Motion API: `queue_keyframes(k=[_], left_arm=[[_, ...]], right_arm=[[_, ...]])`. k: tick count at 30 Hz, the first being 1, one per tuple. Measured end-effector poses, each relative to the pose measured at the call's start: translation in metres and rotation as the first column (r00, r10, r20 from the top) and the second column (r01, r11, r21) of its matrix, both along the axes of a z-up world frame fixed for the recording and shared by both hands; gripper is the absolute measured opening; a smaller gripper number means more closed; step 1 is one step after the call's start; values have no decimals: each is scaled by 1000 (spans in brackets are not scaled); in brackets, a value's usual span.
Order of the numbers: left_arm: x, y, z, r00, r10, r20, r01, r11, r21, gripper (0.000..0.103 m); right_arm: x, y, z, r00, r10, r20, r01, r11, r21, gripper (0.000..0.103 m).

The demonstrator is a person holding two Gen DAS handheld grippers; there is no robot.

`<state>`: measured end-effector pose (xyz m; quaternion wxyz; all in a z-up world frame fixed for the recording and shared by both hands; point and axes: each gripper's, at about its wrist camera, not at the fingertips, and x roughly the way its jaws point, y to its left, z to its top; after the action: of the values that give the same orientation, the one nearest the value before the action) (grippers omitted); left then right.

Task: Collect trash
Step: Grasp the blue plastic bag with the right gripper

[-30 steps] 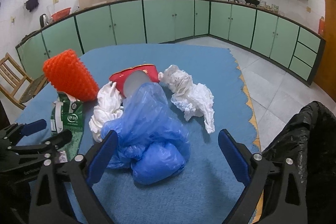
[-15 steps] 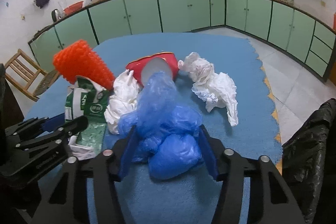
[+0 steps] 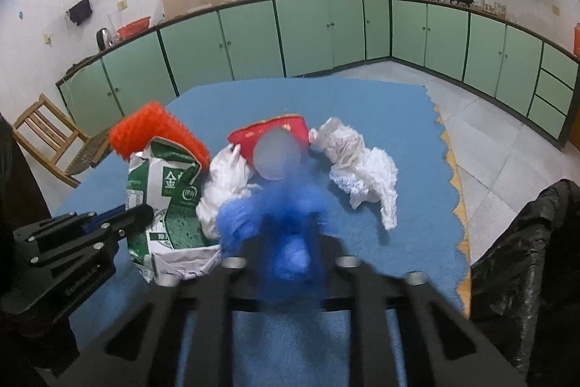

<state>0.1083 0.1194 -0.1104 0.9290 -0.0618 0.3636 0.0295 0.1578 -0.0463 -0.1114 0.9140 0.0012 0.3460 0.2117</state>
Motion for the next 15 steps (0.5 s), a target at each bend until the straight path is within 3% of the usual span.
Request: queue_keyframes(k=[6, 9, 11, 12, 15], left_arm=[[9, -7, -5, 999, -24, -21, 24, 999, 27, 10], [16, -3, -11, 998, -25, -55, 24, 1000, -6, 23], [18, -5, -12, 998, -32, -52, 31, 999, -13, 29], [19, -8, -12, 998, -40, -53, 40, 999, -13, 36], [23, -14, -14, 997, -60, -53, 59, 998, -14, 37]], right_arm=[[1, -4, -4, 1000, -8, -19, 8, 1000, 2, 12], [2, -5, -9, 999, -15, -39, 15, 1000, 3, 24], [2, -7, -11, 999, -17, -47, 17, 1000, 5, 39], [2, -7, -12, 999, -19, -47, 19, 1000, 1, 41], [5, -7, -15, 998, -19, -55, 19, 1000, 1, 49]])
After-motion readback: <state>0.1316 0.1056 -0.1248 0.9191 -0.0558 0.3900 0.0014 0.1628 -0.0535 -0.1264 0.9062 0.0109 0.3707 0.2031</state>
